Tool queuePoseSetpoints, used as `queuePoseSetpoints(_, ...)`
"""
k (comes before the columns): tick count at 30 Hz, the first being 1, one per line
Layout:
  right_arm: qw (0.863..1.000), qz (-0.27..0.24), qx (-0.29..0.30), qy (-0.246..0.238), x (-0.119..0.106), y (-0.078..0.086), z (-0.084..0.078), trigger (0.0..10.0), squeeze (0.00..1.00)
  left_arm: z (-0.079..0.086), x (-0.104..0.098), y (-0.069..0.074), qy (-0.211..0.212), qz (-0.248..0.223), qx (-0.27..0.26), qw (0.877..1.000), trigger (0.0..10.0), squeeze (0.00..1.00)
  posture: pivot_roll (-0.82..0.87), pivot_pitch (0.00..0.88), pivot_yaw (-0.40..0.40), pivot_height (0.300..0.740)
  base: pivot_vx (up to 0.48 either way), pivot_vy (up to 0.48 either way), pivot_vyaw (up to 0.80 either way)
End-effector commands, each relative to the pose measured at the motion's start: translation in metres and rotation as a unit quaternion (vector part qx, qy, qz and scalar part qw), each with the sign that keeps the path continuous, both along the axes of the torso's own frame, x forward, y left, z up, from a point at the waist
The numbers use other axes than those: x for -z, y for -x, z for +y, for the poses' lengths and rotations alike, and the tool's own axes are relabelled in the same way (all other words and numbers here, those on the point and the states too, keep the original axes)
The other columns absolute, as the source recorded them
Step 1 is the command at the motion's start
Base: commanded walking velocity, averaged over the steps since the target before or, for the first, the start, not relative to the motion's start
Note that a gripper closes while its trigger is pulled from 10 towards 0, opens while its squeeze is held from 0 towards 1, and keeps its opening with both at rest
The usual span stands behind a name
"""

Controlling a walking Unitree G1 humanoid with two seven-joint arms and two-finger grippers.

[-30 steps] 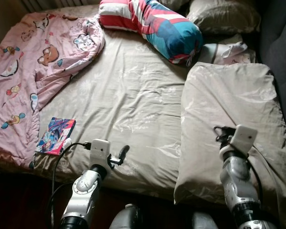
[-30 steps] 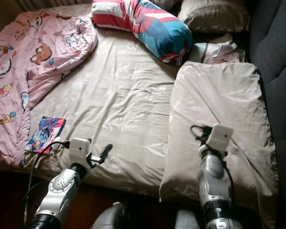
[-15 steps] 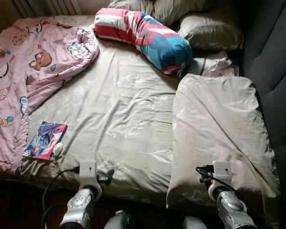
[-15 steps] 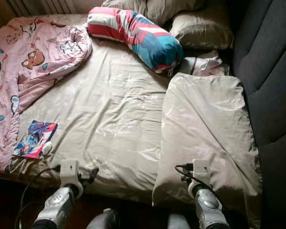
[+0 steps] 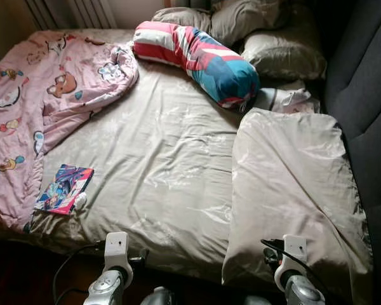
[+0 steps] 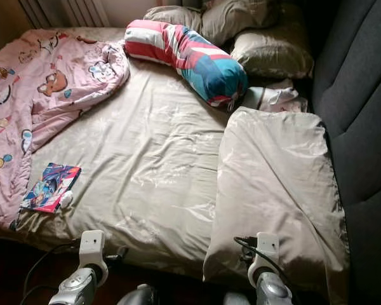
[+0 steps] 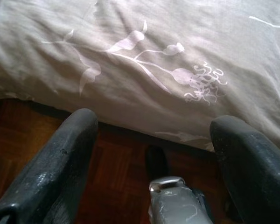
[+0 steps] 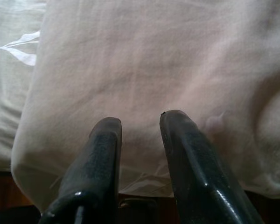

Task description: Clean up the room

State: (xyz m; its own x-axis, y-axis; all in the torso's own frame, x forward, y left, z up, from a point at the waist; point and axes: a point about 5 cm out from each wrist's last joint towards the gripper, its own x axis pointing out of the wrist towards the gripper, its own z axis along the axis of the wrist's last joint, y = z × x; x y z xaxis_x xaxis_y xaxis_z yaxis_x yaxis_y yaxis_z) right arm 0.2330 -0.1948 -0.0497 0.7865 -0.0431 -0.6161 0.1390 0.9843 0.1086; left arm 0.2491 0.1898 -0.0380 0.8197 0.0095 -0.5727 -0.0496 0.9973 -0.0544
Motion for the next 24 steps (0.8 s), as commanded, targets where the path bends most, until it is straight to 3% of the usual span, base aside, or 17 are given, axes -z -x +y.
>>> queuePoseSetpoints(1,1.000,0.019,0.008,-0.004,0.008,0.012,0.001,10.0,0.00,0.004,0.008,0.009,-0.015,0.028,0.004,0.999,10.0,0.00,-0.12,0.188,0.064,0.740,0.000,0.000,0.00)
queuePoseSetpoints(9,0.999,0.027,0.033,-0.009,0.012,0.021,-0.007,10.0,0.00,0.004,0.015,0.017,-0.019,0.056,0.001,0.998,10.0,0.00,-0.12,0.193,0.065,0.740,0.000,0.000,0.00)
queuePoseSetpoints(24,0.997,0.068,0.025,-0.017,0.026,0.041,0.005,10.0,0.00,0.005,0.023,0.030,-0.020,0.078,-0.003,0.997,10.0,0.00,-0.10,0.201,0.075,0.740,0.000,0.327,0.00)
